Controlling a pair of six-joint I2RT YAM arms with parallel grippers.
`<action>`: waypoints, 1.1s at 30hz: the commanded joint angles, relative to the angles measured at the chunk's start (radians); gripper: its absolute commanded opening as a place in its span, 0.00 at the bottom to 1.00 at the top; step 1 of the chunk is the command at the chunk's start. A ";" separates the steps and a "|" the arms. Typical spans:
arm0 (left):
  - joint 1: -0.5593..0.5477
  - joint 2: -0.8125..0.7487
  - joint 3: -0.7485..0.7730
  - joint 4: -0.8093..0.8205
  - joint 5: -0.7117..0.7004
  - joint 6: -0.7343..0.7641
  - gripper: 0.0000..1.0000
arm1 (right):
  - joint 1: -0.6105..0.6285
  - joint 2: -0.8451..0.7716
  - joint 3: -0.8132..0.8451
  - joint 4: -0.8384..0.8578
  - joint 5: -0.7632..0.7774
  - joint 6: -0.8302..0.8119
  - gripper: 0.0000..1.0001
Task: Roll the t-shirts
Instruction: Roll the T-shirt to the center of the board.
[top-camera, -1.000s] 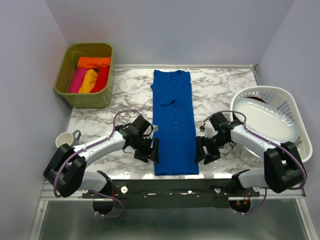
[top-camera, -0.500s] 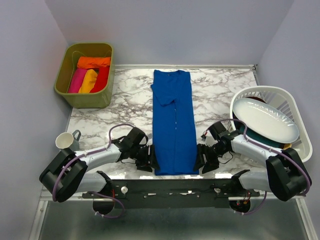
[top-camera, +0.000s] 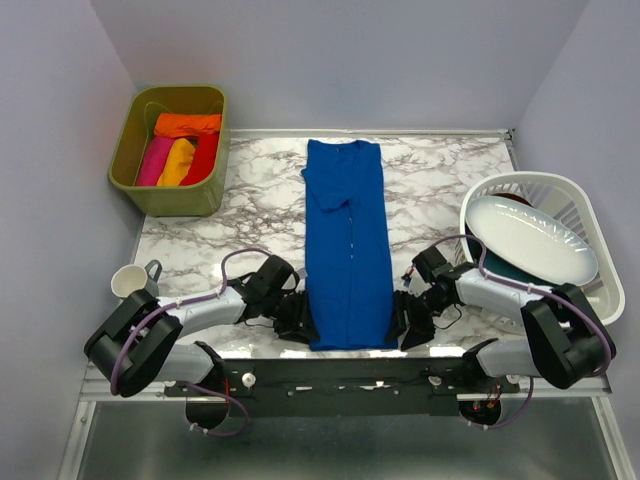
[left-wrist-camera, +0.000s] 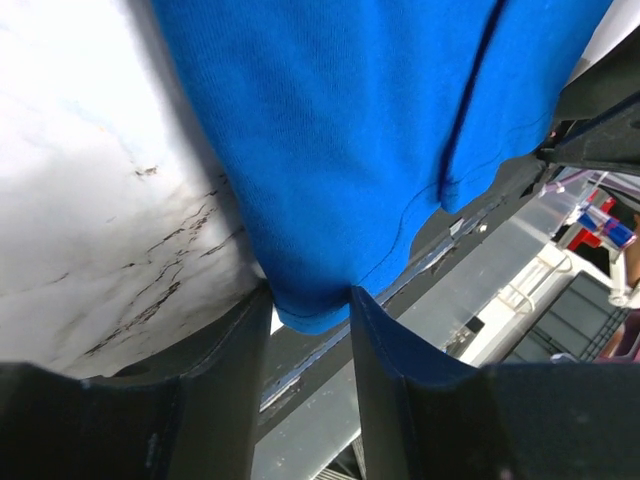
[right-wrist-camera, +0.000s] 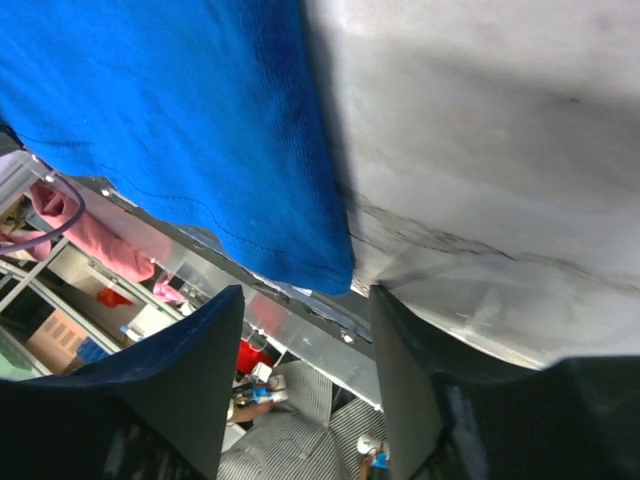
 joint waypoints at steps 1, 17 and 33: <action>-0.022 -0.020 -0.039 -0.029 -0.060 0.016 0.46 | 0.025 0.054 -0.044 0.077 0.120 0.017 0.57; -0.020 -0.021 -0.067 0.044 -0.031 0.011 0.36 | 0.025 0.079 -0.045 0.088 0.214 0.033 0.53; 0.015 -0.078 -0.050 0.049 -0.029 0.088 0.00 | 0.026 0.008 -0.027 0.097 0.189 0.000 0.11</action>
